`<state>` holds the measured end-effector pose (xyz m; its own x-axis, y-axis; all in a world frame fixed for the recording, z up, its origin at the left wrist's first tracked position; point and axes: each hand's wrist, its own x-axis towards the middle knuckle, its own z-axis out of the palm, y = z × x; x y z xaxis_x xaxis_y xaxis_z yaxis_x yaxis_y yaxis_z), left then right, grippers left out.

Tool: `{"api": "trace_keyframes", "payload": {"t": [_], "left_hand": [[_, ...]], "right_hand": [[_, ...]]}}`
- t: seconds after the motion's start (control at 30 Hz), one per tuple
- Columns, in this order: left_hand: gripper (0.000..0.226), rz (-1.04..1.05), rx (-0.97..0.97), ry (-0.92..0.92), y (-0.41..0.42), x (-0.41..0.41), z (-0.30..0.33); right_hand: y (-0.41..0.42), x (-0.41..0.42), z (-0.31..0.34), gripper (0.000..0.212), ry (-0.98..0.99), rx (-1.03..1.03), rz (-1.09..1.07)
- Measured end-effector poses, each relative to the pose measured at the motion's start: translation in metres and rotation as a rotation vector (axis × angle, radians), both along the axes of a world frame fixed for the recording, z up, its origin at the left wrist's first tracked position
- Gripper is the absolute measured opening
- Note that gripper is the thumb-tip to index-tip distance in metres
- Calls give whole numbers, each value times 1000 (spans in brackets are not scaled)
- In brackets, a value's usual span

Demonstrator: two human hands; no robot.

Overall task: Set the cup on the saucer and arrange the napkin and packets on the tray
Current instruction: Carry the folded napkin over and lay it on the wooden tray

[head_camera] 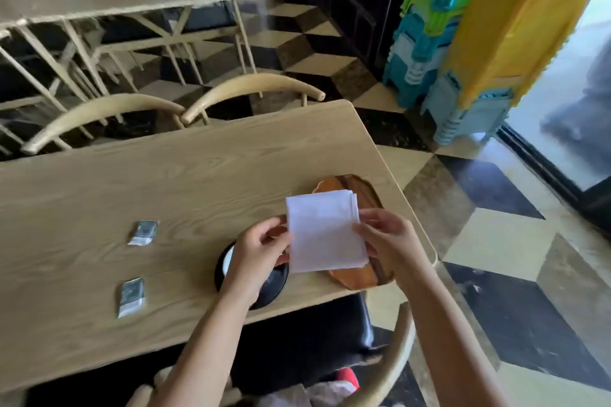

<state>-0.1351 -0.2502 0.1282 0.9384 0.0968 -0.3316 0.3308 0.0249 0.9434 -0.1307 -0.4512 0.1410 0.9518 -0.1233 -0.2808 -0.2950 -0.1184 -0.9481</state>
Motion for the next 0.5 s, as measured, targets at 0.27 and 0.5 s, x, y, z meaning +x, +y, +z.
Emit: {"api": "trace_keyframes", "payload": {"t": [0.27, 0.5], "left_hand": [[23, 64, 182, 81, -51, 50, -43], [24, 15, 366, 105, -88, 103, -128]], "right_hand": [[-46, 68, -56, 12, 57, -62, 80], [-77, 121, -132, 17, 96, -376, 126]]}}
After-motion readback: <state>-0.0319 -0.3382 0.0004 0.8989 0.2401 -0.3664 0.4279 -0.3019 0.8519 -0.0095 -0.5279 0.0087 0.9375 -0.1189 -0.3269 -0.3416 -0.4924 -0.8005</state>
